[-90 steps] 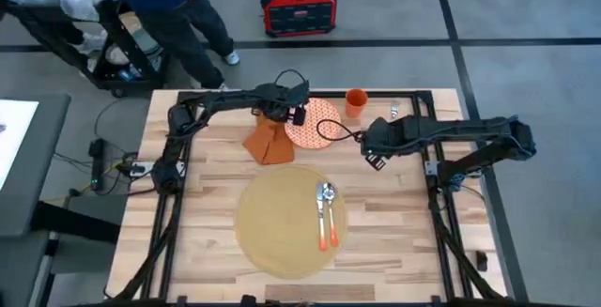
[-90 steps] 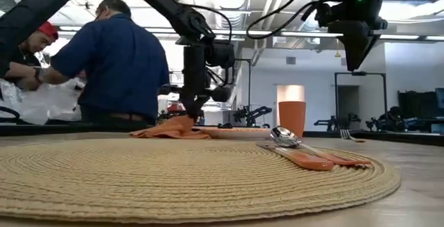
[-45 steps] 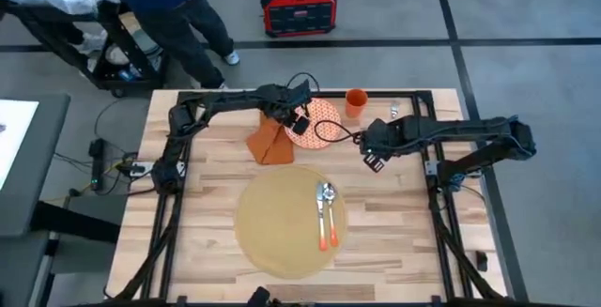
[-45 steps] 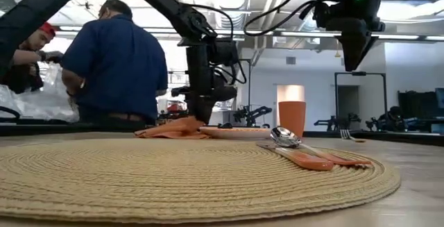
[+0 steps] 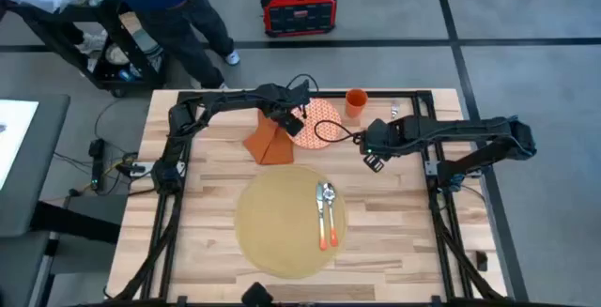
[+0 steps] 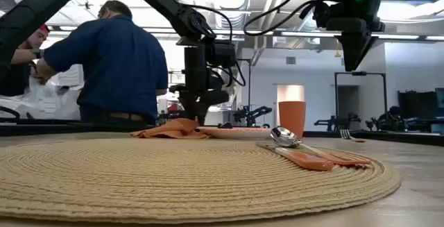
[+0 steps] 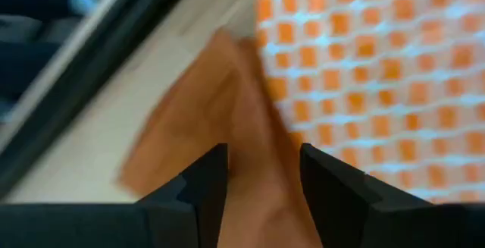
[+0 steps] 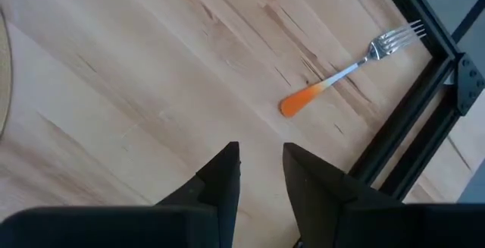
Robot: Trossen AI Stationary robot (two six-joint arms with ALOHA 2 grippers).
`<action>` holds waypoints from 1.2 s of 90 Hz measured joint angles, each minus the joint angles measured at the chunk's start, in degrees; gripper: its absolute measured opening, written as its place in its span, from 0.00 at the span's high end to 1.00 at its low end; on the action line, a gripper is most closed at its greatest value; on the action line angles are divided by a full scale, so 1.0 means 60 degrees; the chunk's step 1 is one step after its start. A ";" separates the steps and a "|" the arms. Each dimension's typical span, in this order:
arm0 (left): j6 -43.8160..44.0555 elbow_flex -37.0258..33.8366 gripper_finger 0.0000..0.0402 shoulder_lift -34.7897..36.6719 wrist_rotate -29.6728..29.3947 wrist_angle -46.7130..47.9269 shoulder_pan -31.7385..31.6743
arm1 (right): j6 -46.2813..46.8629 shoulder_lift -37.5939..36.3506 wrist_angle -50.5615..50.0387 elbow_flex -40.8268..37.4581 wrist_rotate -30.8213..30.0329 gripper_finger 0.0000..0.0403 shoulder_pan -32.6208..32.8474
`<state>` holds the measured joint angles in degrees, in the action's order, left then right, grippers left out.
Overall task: Set table place
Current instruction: Fold the orange napkin
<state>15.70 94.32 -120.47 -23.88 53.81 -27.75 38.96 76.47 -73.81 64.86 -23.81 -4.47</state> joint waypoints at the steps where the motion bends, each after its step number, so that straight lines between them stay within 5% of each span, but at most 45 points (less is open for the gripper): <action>1: -0.0025 0.0000 0.64 0.0018 -0.0049 0.0052 0.0000 | 0.0000 0.0000 0.0007 0.0000 0.0000 0.77 -0.0002; 25: 0.1084 0.0000 0.64 0.0549 -0.0047 0.1522 0.0021 | -0.0007 0.0000 0.0135 0.0000 0.0000 0.77 -0.0010; 44: 0.0611 -0.0745 0.64 0.1310 0.2172 0.0985 -0.0137 | 0.0000 0.0000 0.0132 0.0000 0.0157 0.77 -0.0007; 63: 0.1000 -0.3372 0.64 0.3767 0.2990 0.0128 -0.1070 | 0.0004 0.0000 0.0131 0.0000 0.0251 0.77 0.0070; 82: 0.2864 -0.7417 0.64 0.6957 0.4211 -0.2929 -0.1509 | 0.0000 0.0000 0.0185 0.0000 0.0248 0.77 0.0055; 93: 0.3547 -0.8836 0.64 0.7501 0.4494 -0.4188 -0.1447 | -0.0262 0.0004 0.0320 0.0000 0.0240 0.77 0.0021; 108: 0.3537 -0.9347 0.64 0.7266 0.4031 -0.4970 -0.1388 | -0.0328 0.0004 0.0489 0.0000 0.0240 0.77 -0.0049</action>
<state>36.92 38.24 -76.87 0.30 23.99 -36.07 36.99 76.49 -70.88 64.86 -22.37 -4.77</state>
